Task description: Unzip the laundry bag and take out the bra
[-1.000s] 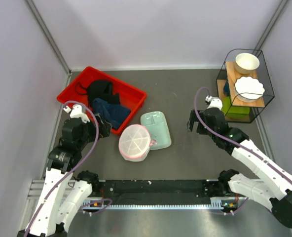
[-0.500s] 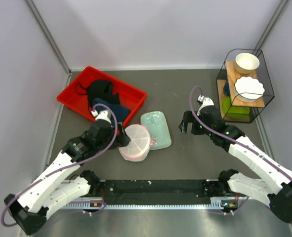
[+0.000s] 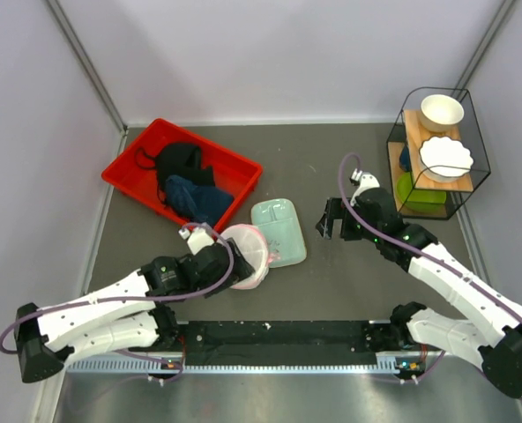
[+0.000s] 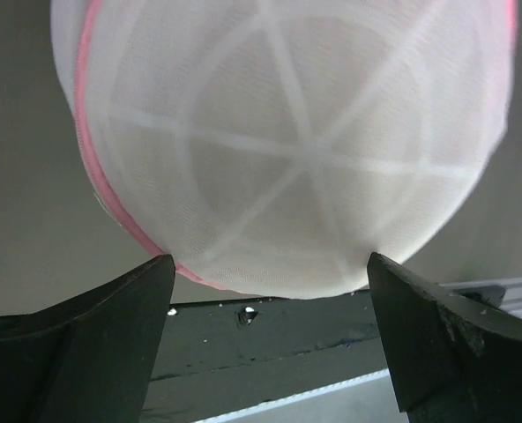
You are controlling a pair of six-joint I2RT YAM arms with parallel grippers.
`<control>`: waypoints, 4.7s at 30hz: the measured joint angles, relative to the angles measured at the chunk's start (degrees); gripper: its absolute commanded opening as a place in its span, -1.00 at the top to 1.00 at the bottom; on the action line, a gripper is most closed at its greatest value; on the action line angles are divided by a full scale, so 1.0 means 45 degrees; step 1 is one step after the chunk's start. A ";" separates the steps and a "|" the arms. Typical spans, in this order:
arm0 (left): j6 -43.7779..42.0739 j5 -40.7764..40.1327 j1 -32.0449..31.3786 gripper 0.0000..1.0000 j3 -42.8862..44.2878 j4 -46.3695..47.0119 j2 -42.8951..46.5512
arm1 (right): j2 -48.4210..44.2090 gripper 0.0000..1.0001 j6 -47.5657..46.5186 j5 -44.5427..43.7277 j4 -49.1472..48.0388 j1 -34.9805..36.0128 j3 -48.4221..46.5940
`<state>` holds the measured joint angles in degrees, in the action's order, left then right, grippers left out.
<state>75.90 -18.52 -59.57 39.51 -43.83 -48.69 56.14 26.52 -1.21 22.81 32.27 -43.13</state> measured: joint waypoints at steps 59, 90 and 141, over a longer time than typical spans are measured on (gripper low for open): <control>-0.6824 -0.1821 -0.2006 -0.50 0.0209 0.1044 -0.0865 | 0.0928 -0.47 -0.0092 0.1812 -0.1656 0.3026 -0.1180; -0.7091 -0.2550 -0.3298 -0.10 0.0199 0.0903 -0.1928 | 0.0607 -0.50 -0.0078 0.2229 -0.1161 0.2895 -0.0690; -0.8189 -0.3478 -0.3298 -0.53 -0.0879 0.2254 0.2351 | 0.6227 1.00 0.7087 0.6494 -0.7529 0.3157 -0.1137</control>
<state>39.05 -34.17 -74.41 35.55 -33.69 -38.11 84.16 58.41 28.01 -11.07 46.48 -48.25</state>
